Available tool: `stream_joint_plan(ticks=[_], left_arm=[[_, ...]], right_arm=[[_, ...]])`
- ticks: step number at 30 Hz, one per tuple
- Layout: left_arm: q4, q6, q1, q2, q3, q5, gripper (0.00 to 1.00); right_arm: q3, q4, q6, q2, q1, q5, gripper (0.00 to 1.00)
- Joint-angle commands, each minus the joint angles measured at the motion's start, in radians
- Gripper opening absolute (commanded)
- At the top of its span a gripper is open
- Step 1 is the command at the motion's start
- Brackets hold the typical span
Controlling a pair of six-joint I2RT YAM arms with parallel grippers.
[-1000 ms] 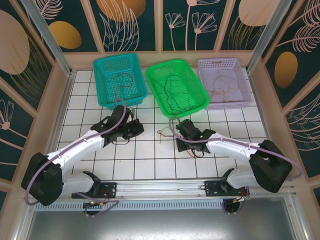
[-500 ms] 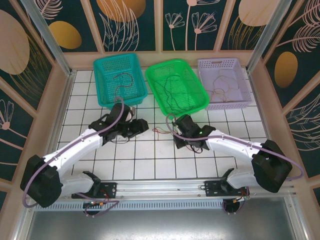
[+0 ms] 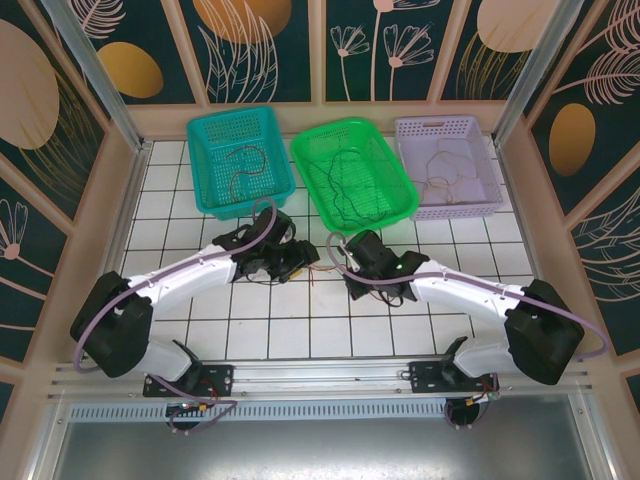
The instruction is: Untangle the cables
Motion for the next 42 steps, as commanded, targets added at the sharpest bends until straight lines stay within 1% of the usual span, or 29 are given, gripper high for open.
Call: stream_joint_plan(ticks=[1,6,10,14,16,17,21,24,28,31,33,35,39,42], left_arm=[[0.002,-0.024,-0.006,0.024,0.028,-0.003,0.51],[-0.039,-0.015,-0.025,0.048,0.021,0.002,0.45],[-0.067,0.012,-0.024,0.073,0.05,-0.022,0.36],[-0.057,0.016,-0.024,0.091,0.065,-0.023,0.18],[-0.059,0.014,-0.024,0.084,0.067,-0.028,0.05],[-0.068,0.015,-0.024,0.072,0.067,-0.036,0.0],[-0.128,0.012,-0.017,0.013,0.122,-0.097,0.0],[-0.139,-0.026,0.018,-0.056,0.13,-0.119,0.0],[-0.074,-0.126,0.115,-0.173,0.088,-0.075,0.0],[0.007,-0.21,0.185,-0.249,0.041,-0.036,0.0],[0.075,-0.281,0.222,-0.278,0.006,0.004,0.0],[0.15,-0.36,0.245,-0.31,-0.031,0.015,0.0],[0.292,-0.57,0.27,-0.388,-0.126,-0.028,0.0],[0.41,-0.746,0.288,-0.462,-0.218,-0.096,0.0]], right_arm=[[0.032,-0.007,-0.012,-0.004,0.013,0.035,0.0],[0.033,0.002,-0.01,-0.013,0.018,0.051,0.0],[0.029,0.008,-0.011,-0.029,0.031,0.063,0.0],[0.021,0.006,-0.014,-0.036,0.043,0.074,0.0],[0.016,0.004,-0.018,-0.038,0.046,0.081,0.0],[0.016,0.003,-0.021,-0.039,0.045,0.087,0.0],[0.019,0.011,-0.056,-0.046,0.047,0.103,0.0],[0.024,0.021,-0.116,-0.05,0.048,0.113,0.0],[-0.013,0.052,-0.248,-0.081,0.06,0.146,0.0],[-0.086,0.115,-0.359,-0.137,0.075,0.198,0.0],[-0.126,0.162,-0.425,-0.175,0.078,0.22,0.0],[-0.158,0.2,-0.486,-0.198,0.087,0.239,0.0],[-0.194,0.235,-0.588,-0.203,0.125,0.283,0.0],[-0.219,0.255,-0.638,-0.196,0.152,0.307,0.0]])
